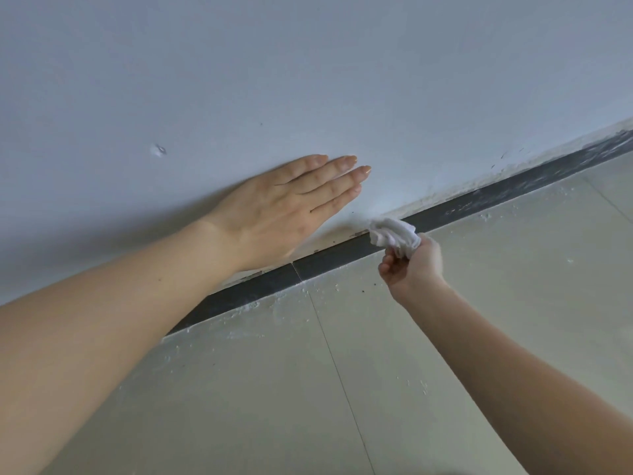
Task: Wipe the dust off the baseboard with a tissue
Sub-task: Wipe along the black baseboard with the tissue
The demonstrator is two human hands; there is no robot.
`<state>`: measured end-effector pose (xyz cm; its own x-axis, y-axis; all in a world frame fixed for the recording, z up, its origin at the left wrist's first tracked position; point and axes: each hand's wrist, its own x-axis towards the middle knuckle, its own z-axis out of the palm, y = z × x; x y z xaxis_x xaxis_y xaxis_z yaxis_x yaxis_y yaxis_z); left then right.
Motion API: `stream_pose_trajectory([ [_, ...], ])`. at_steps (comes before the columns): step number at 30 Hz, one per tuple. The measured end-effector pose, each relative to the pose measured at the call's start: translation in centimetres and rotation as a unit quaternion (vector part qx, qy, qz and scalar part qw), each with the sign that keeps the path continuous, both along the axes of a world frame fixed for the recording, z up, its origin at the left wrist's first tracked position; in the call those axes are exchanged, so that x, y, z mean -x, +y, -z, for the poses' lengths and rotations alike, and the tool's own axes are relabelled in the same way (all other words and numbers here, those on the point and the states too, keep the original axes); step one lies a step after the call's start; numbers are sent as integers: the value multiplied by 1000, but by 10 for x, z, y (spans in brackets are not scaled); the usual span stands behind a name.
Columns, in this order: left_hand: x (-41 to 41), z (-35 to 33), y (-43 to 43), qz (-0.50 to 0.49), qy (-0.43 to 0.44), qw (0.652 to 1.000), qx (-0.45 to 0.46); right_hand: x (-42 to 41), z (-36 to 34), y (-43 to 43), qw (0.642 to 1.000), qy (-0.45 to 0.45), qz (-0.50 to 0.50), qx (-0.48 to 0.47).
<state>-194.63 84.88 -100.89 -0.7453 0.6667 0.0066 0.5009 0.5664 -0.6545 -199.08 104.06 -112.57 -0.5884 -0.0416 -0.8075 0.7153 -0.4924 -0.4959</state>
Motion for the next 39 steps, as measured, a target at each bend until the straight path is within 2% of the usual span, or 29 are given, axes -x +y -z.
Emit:
stream_pose_trajectory([
  [2,0,2,-3,3,12,999,36,-27,14,-23,990,-7,-133,-46],
  [4,-1,4,-5,6,25,998,64,-61,24,-54,965,-45,-252,-57],
  [7,-2,9,-10,18,41,996,82,-86,37,-100,943,-51,-329,-26],
  [10,-2,12,-13,24,50,995,87,-75,30,-121,957,-34,-289,6],
  [13,-2,14,-12,18,48,995,80,-56,2,-93,969,-4,-248,13],
  [16,-1,19,-7,12,65,998,8,-18,-29,-31,992,36,-120,14],
  [19,4,23,4,14,69,996,-54,30,-54,32,994,87,-2,-58],
  [21,11,22,19,16,74,995,-64,50,-62,65,987,106,-25,-120],
  [24,25,17,40,8,77,995,-67,61,-55,88,965,80,-125,-214],
  [29,45,20,82,-20,107,991,-84,66,-26,109,905,67,-297,-298],
  [32,57,29,98,-41,103,991,-74,64,-7,105,901,38,-337,-271],
  [34,64,38,104,-70,113,989,-67,64,4,99,910,20,-343,-230],
  [37,66,49,111,-109,128,984,-61,70,18,88,964,4,-259,-58],
  [39,65,54,114,-121,129,981,-79,80,20,85,982,-3,-190,23],
])
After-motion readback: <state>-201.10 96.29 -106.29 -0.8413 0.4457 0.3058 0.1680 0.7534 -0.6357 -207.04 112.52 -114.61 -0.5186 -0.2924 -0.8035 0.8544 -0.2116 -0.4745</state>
